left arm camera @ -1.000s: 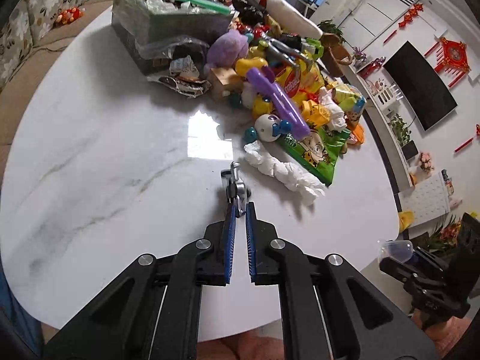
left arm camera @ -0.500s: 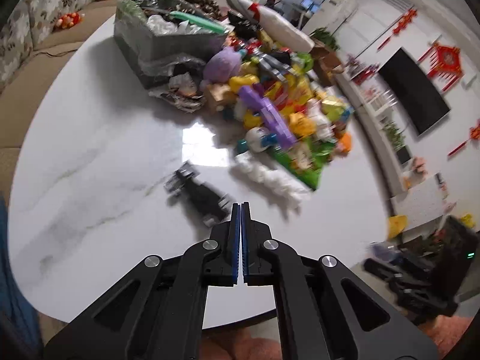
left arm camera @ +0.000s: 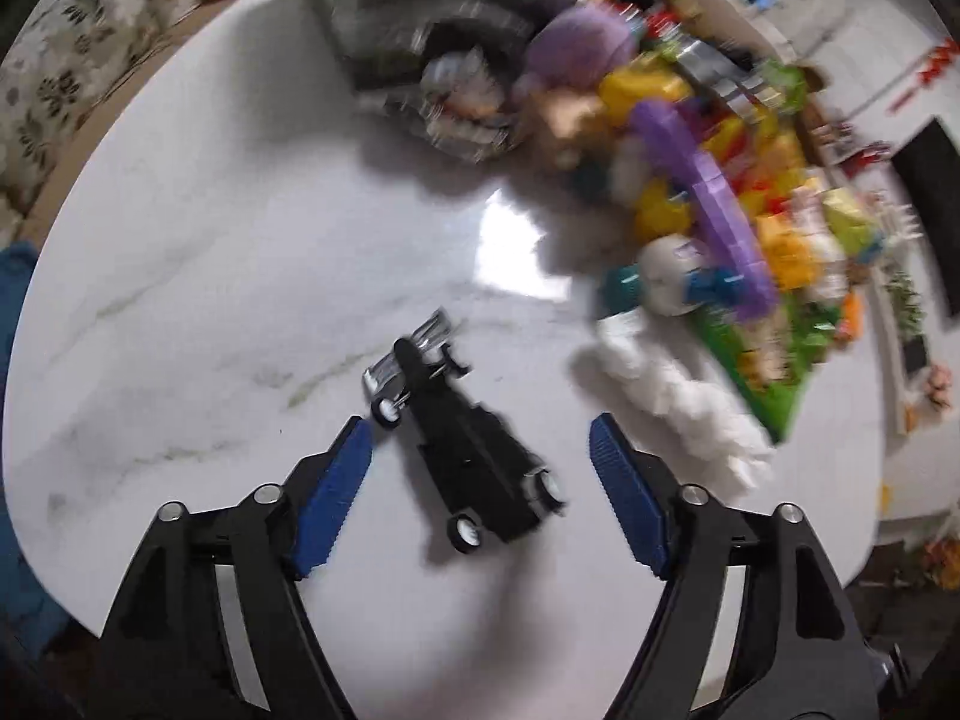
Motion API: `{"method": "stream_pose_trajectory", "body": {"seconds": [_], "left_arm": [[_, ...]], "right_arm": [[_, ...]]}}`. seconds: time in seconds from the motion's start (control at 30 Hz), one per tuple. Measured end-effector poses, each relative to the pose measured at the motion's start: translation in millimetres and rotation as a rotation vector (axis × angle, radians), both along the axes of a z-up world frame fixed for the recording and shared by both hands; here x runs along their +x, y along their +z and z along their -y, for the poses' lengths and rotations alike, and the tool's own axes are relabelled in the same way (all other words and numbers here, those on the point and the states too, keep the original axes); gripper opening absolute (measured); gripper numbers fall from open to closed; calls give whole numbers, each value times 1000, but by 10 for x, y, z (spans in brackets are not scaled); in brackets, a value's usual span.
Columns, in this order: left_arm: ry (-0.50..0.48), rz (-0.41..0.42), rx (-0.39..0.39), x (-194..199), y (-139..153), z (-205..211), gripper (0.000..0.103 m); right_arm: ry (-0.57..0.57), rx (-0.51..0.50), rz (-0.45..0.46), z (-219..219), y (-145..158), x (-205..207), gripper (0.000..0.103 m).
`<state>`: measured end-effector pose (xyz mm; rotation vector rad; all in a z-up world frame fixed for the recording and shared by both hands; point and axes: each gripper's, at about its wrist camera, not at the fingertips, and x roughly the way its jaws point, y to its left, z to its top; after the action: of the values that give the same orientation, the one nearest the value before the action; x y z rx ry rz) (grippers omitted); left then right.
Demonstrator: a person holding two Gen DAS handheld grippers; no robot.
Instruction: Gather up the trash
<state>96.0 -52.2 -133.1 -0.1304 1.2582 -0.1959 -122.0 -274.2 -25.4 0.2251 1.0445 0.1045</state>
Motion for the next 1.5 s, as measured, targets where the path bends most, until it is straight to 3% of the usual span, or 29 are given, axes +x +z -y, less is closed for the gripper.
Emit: {"method": "stream_pose_trajectory", "body": {"seconds": [0.03, 0.07, 0.3, 0.47, 0.57, 0.73, 1.0, 1.07, 1.13, 1.17, 1.2, 1.33, 1.5], "left_arm": [[-7, 1, 6, -8, 8, 29, 45], [-13, -4, -14, -20, 20, 33, 35], [-54, 6, -78, -435, 239, -161, 34], [-250, 37, -39, -1260, 513, -102, 34], [-374, -5, -3, -1807, 458, -47, 34], [-498, -102, 66, -2327, -55, 101, 34], [-491, -250, 175, -2551, -1674, 212, 36], [-465, -302, 226, -2529, -2088, 205, 48], [-435, -358, 256, -2468, -2404, 183, 62], [-425, -384, 278, -2445, -2560, 190, 64], [-426, -407, 294, -2429, -2682, 204, 67], [-410, -436, 307, -2374, -2818, 133, 72], [-444, -464, 301, -2394, -2627, 58, 73]], "right_arm": [[-7, 0, 1, 28, 1, -9, 43], [-12, 1, 1, 45, 2, -15, 43], [-10, 21, -8, 98, -19, -30, 43], [91, -24, -54, -28, -109, -213, 43], [121, -50, -113, -68, -262, -416, 43], [116, -61, -276, -84, -819, -759, 43], [-21, -81, -401, 38, -2024, -837, 44], [-62, -109, -439, 75, -2361, -784, 60], [-89, -131, -486, 86, -2678, -741, 64], [-98, -159, -507, 88, -2824, -721, 74], [-104, -180, -512, 86, -2896, -709, 78], [-151, -170, -531, 150, -3003, -742, 79], [-175, -128, -530, 239, -2672, -801, 83]]}}
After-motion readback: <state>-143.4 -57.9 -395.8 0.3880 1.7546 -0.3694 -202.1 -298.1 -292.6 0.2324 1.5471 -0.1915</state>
